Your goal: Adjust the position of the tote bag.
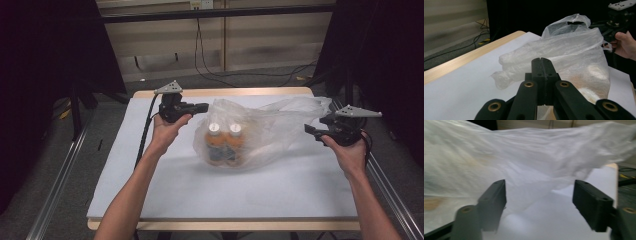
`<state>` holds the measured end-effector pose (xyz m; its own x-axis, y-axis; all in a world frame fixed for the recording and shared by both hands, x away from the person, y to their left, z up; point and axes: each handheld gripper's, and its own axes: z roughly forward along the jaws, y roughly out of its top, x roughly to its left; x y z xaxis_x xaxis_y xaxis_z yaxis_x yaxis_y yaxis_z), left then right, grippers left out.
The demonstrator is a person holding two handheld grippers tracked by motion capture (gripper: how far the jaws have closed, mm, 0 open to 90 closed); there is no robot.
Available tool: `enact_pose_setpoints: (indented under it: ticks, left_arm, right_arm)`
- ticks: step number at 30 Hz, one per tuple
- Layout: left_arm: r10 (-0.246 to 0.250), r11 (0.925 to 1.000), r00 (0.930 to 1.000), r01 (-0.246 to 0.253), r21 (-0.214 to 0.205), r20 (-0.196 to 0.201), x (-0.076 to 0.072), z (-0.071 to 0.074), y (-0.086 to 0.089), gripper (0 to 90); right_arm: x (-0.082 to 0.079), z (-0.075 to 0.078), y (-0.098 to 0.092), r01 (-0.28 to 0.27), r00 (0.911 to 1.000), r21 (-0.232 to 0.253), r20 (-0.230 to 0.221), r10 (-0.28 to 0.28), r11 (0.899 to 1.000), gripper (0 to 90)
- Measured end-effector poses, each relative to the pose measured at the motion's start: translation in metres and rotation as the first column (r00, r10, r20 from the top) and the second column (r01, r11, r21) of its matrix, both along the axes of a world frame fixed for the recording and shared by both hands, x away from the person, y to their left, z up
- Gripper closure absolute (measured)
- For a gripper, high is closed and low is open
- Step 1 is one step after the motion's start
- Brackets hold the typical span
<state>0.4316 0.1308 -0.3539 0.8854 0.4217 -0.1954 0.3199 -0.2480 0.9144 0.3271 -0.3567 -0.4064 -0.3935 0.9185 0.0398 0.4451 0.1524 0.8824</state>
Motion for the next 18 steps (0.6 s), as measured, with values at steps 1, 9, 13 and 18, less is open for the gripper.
enact_pose_setpoints:
  ticks: [1,9,13,18]
  left_arm:
    - [0.002,1.0,1.0,-0.002,0.003,-0.007,0.0,0.0,0.001,90.0]
    - [0.002,0.9998,0.9996,-0.002,0.019,-0.027,0.006,-0.007,-0.005,68.9]
    - [0.033,0.9984,0.9995,-0.033,0.046,0.006,0.007,-0.01,-0.017,41.2]
    - [0.013,0.9981,0.9999,-0.012,0.061,-0.007,0.014,-0.014,-0.033,21.7]
  right_arm:
    - [0.001,0.0,-0.001,0.007,1.0,-0.005,0.002,-0.007,1.0,24.8]
    - [0.006,0.009,-0.011,0.033,0.9988,-0.008,0.036,-0.033,0.999,18.8]
    - [0.007,0.014,-0.005,-0.004,0.9984,0.003,0.056,0.004,1.0,27.2]
    - [0.005,0.016,0.005,-0.055,0.9946,0.0,0.088,0.055,0.998,66.8]
